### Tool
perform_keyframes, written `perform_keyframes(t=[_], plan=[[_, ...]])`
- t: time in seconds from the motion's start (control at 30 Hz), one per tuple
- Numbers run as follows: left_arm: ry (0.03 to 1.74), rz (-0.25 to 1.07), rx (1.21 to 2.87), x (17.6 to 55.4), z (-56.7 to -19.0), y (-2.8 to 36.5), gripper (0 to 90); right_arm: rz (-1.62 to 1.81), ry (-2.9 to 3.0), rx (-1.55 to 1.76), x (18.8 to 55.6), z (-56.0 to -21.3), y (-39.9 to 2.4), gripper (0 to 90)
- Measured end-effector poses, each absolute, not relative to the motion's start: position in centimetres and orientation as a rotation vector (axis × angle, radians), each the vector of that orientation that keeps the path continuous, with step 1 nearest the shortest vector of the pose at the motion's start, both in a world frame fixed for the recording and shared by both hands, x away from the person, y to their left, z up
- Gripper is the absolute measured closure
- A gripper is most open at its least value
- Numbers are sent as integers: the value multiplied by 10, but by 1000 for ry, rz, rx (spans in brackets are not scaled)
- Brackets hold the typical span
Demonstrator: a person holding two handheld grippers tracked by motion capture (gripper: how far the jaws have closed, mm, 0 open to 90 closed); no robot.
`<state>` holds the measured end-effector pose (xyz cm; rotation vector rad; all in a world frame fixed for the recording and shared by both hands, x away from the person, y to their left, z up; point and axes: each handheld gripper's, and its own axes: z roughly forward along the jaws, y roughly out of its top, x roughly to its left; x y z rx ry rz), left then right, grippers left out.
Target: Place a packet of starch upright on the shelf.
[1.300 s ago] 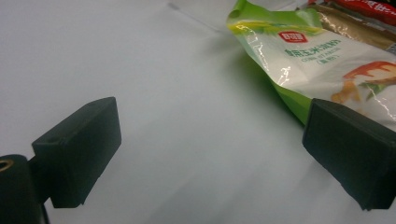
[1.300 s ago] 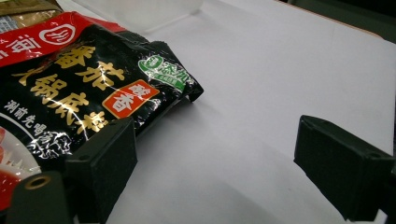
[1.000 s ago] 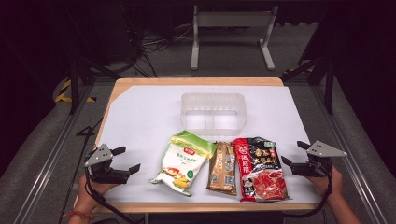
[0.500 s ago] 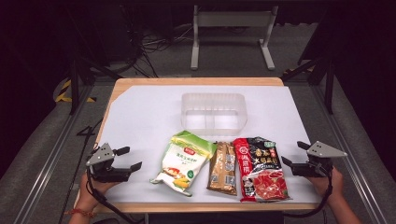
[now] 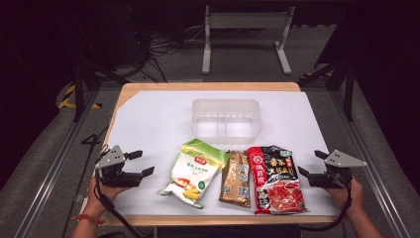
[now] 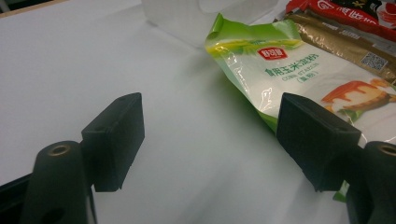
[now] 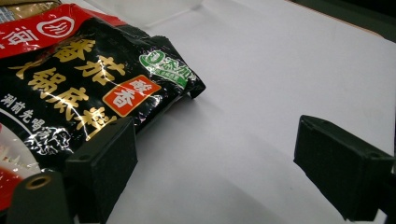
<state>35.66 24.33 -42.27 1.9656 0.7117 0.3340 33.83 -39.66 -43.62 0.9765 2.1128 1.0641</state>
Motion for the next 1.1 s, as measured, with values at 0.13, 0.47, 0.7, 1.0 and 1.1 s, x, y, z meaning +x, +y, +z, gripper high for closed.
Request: perform_keyframes(t=[0.13,0.47,0.7,1.0,1.1], plan=[[700,310,1977,361,-422,239,241,1061,2114,975,338,-436,-396,138],[672,272,2015,372,-416,226,229,1059,2116,976,338,-436,-396,137],[627,236,2013,383,-412,206,215,1061,2115,975,338,-436,-396,137],[626,200,2018,387,-411,198,199,1060,2119,972,339,-436,-396,138],[616,179,2039,392,-412,191,188,1056,2120,971,339,-436,-396,138]])
